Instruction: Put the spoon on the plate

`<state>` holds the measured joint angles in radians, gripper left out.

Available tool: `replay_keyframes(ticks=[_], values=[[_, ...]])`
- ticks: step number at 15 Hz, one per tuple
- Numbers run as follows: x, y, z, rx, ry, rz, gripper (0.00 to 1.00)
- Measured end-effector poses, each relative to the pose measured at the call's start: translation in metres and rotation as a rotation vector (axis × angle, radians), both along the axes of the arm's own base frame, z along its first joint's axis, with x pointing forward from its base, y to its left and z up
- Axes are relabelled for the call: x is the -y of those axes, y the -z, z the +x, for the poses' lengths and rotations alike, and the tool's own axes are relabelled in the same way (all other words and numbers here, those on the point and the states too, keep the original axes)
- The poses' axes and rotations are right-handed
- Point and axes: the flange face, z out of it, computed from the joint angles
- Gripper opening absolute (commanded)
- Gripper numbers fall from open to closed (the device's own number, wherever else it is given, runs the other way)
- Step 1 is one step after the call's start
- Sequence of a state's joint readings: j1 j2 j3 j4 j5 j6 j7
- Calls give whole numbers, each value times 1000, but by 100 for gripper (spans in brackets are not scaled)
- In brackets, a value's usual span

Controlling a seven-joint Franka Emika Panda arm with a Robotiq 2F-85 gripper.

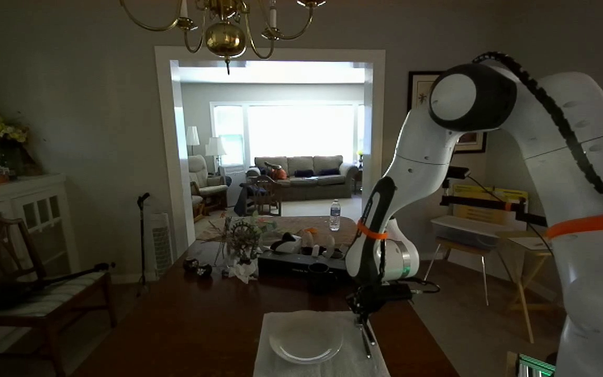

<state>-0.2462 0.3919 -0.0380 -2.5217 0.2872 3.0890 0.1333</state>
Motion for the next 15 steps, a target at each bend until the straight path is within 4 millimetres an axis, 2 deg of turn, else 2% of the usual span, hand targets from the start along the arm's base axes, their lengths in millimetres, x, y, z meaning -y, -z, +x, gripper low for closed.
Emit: replay_keyframes(ticks=[3,7,11,15], values=[[-16,-32,13,34,-78,-3,4],[-64,-61,34,46,-259,25,4],[-102,-66,45,19,-417,55,4],[-110,-59,46,-22,-493,71,4]])
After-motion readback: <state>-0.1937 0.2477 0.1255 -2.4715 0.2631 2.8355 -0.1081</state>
